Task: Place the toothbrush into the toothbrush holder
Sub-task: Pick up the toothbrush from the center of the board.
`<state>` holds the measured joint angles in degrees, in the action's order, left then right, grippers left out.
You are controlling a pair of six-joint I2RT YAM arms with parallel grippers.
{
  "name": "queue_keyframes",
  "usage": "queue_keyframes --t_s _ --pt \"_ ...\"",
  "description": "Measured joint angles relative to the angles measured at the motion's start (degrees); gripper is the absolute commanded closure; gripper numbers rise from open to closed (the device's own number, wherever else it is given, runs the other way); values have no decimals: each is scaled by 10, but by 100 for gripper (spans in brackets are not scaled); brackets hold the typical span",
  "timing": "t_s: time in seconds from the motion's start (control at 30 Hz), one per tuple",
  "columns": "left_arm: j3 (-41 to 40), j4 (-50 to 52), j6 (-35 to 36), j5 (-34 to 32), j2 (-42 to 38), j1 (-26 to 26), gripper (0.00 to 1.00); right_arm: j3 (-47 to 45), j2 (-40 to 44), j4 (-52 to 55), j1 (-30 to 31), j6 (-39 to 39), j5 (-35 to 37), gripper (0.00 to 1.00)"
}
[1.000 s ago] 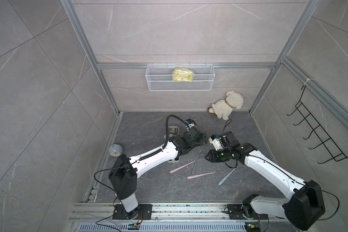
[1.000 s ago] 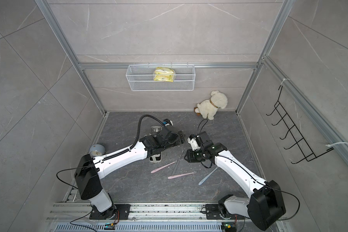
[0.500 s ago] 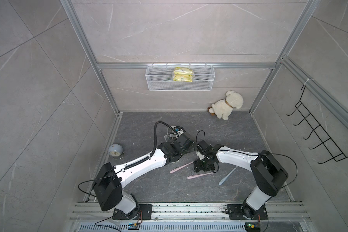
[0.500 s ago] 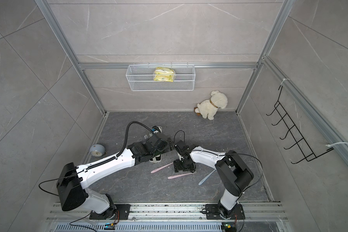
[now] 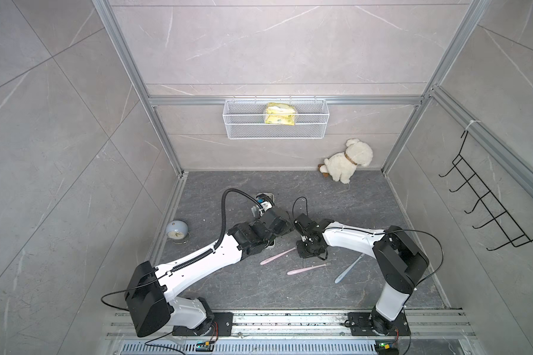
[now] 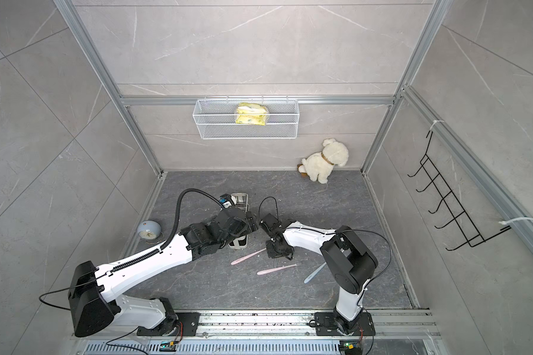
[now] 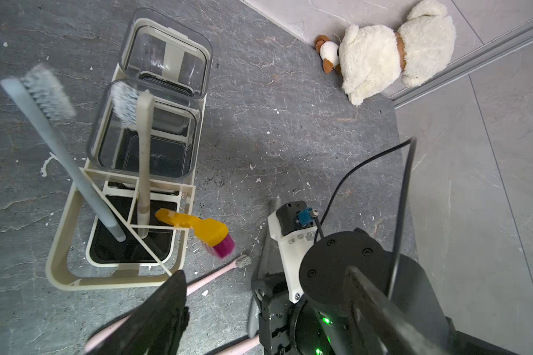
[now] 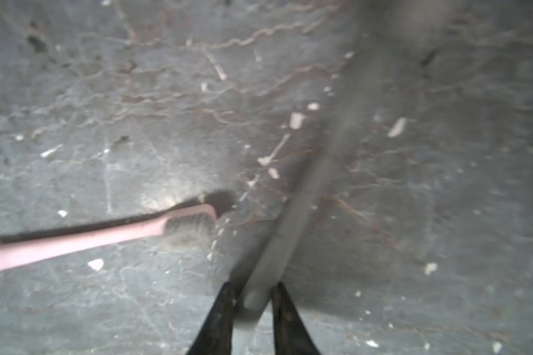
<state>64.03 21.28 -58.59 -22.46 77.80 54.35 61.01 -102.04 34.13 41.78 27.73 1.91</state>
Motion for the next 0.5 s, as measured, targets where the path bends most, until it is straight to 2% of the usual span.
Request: queue_keyframes --t_s 0.33,0.5 --pt "-7 -8 -2 3 1 0 19 -46 57 -18 -11 -21 -33 83" --pt "-4 -8 -2 8 9 0 19 -46 118 -17 -11 -21 -48 83"
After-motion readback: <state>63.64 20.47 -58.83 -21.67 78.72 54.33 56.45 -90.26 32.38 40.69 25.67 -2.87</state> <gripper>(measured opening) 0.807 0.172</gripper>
